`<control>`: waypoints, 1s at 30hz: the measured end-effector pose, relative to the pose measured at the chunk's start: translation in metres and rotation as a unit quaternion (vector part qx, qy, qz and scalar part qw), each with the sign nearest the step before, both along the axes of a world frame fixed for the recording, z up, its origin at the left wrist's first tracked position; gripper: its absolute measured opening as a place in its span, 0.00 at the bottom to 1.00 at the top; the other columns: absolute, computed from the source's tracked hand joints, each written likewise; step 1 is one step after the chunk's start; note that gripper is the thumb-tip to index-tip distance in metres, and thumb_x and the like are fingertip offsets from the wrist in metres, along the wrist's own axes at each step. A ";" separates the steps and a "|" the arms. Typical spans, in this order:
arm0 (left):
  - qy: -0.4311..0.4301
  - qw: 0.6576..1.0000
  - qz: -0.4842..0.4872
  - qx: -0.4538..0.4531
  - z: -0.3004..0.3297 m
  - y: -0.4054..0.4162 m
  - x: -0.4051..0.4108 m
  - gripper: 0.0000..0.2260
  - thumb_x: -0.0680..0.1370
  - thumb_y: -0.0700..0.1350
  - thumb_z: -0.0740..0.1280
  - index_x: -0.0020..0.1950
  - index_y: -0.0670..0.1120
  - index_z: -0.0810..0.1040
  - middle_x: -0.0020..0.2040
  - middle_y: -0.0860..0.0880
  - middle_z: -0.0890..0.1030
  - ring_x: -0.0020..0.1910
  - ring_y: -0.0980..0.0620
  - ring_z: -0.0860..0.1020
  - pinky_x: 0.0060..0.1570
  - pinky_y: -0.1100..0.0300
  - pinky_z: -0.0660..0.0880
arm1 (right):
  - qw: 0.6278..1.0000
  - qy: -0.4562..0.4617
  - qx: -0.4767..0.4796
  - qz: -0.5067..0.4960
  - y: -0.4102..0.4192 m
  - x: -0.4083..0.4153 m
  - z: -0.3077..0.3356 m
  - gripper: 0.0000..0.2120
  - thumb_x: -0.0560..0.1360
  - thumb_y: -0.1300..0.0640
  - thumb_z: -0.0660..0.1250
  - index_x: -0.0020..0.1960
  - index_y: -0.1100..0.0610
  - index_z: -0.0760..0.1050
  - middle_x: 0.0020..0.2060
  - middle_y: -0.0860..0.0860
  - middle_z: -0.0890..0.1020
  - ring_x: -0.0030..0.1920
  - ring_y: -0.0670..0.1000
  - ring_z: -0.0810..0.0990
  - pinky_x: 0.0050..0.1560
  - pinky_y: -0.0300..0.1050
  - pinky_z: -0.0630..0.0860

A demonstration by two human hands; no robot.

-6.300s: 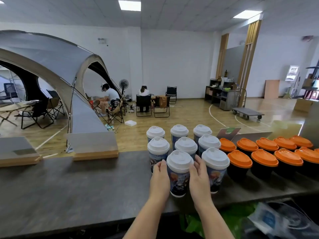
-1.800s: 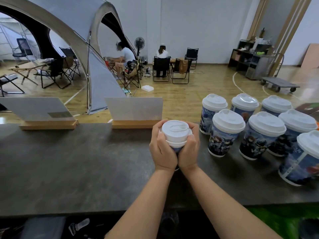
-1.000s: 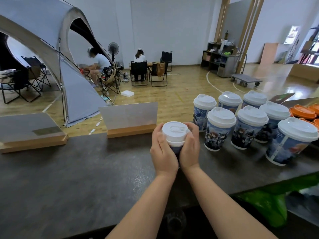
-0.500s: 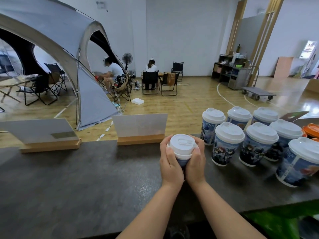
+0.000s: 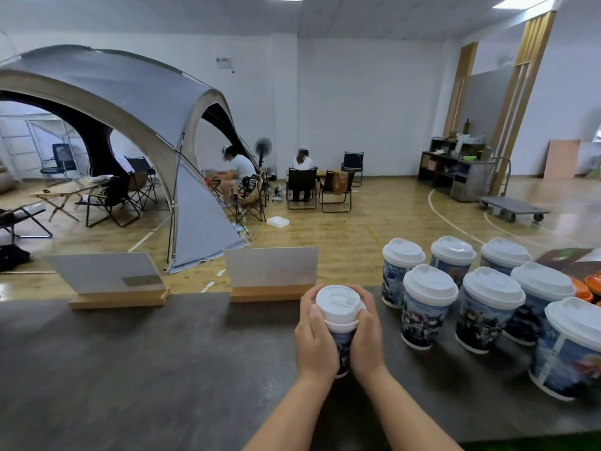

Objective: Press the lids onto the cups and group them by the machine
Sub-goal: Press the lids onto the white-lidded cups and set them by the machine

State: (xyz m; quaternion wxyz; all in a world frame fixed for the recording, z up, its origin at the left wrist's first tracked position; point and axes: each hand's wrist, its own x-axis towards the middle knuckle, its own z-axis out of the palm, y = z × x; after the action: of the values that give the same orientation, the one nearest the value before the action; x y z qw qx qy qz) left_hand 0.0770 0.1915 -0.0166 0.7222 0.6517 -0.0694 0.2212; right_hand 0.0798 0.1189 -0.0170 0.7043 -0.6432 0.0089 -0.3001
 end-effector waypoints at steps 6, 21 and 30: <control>-0.057 0.997 0.049 -0.003 -0.004 -0.007 0.006 0.18 0.77 0.56 0.49 0.56 0.55 0.75 0.51 0.63 0.80 0.52 0.59 0.79 0.49 0.65 0.75 | 1.000 -0.023 0.003 -0.012 0.004 0.004 -0.001 0.17 0.72 0.51 0.54 0.53 0.55 0.75 0.46 0.51 0.83 0.48 0.52 0.81 0.47 0.51 0.78; 0.065 0.996 -0.038 -0.050 0.001 0.002 -0.008 0.14 0.85 0.53 0.50 0.71 0.56 0.62 0.60 0.54 0.76 0.59 0.58 0.77 0.54 0.65 0.75 | 0.992 0.027 0.028 0.119 -0.012 -0.009 0.001 0.26 0.68 0.43 0.57 0.66 0.47 0.65 0.56 0.50 0.77 0.55 0.47 0.79 0.55 0.46 0.76; 0.067 0.997 -0.029 -0.022 -0.029 0.013 -0.045 0.14 0.85 0.42 0.56 0.68 0.54 0.69 0.64 0.57 0.77 0.62 0.65 0.75 0.56 0.72 0.71 | 0.978 0.077 -0.096 0.168 -0.029 -0.039 -0.017 0.28 0.67 0.51 0.75 0.63 0.42 0.67 0.61 0.40 0.75 0.62 0.38 0.74 0.48 0.27 0.75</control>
State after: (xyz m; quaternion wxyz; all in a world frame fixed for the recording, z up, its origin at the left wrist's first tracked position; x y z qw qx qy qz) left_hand 0.0319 0.2041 -0.0456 0.7457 0.6465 -0.0346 0.1575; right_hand 0.0407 0.0897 -0.0344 0.6768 -0.7215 -0.0735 -0.1265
